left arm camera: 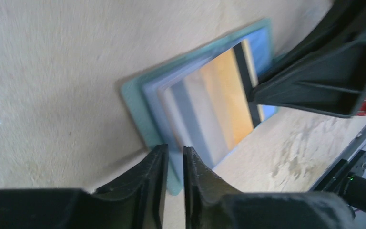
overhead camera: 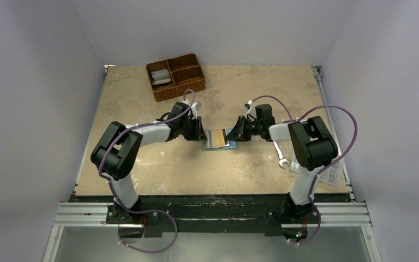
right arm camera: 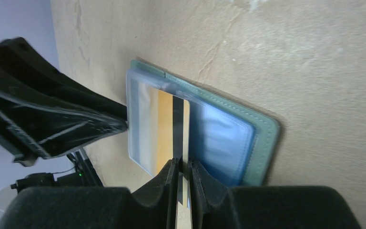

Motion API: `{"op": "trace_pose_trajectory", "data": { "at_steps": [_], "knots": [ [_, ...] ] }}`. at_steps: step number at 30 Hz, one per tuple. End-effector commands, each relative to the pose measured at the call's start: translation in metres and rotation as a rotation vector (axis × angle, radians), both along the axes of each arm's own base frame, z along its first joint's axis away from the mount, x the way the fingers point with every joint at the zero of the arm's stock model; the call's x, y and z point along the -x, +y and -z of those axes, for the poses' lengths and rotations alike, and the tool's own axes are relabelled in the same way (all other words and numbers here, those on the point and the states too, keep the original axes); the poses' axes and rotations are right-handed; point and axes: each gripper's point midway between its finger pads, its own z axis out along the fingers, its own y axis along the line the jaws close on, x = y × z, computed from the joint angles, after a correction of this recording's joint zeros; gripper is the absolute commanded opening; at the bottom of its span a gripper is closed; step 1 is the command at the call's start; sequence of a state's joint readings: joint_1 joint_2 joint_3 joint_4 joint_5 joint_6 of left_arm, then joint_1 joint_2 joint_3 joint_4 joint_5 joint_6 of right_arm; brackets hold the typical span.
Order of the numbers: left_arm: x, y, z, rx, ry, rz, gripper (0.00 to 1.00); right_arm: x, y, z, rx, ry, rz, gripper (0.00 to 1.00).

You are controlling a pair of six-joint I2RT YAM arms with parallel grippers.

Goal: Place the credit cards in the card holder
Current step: Insert the credit card into the card holder.

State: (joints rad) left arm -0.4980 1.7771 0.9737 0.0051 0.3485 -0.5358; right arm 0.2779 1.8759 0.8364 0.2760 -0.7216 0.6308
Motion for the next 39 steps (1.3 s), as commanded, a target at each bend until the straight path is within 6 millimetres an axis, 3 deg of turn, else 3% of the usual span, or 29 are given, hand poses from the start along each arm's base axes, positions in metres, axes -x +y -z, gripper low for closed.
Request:
{"op": "trace_pose_trajectory", "data": {
  "at_steps": [1, 7, 10, 12, 17, 24, 27, 30, 35, 38, 39],
  "knots": [
    [0.005, -0.004, 0.007, 0.043, 0.015, -0.017, 0.17, -0.003, 0.012, -0.006, 0.077, -0.064, -0.021, 0.2],
    [0.02, -0.011, 0.009, 0.122, 0.04, -0.014, 0.1, 0.002, 0.048, -0.02, 0.049, -0.1, -0.033, 0.19],
    [0.023, -0.009, 0.01, 0.116, 0.04, -0.015, 0.09, 0.003, 0.047, -0.029, 0.038, -0.123, -0.044, 0.2],
    [0.023, -0.008, 0.009, 0.107, 0.035, -0.009, 0.09, 0.002, 0.036, -0.027, 0.091, -0.132, -0.042, 0.28],
    [0.022, -0.007, 0.008, 0.098, 0.029, -0.004, 0.09, 0.005, 0.03, -0.024, 0.124, -0.145, -0.079, 0.36],
    [0.027, -0.012, 0.007, 0.141, 0.043, 0.007, 0.1, 0.018, 0.063, -0.038, 0.022, -0.159, -0.142, 0.38],
    [0.025, -0.011, -0.001, 0.133, 0.026, 0.005, 0.14, 0.019, 0.06, -0.045, 0.018, -0.168, -0.141, 0.42],
    [0.018, -0.001, -0.019, 0.103, -0.023, 0.006, 0.28, 0.014, 0.039, -0.045, 0.118, -0.205, -0.097, 0.53],
    [-0.012, 0.046, -0.069, -0.006, -0.155, -0.054, 0.49, 0.019, 0.002, -0.052, 0.227, -0.261, -0.042, 0.7],
    [-0.04, 0.074, -0.106, -0.134, -0.291, -0.055, 0.57, 0.028, -0.004, -0.058, 0.24, -0.281, -0.049, 0.72],
    [-0.051, 0.083, -0.119, -0.198, -0.341, -0.05, 0.66, 0.032, -0.005, -0.059, 0.235, -0.28, -0.056, 0.72]
  ]
}}
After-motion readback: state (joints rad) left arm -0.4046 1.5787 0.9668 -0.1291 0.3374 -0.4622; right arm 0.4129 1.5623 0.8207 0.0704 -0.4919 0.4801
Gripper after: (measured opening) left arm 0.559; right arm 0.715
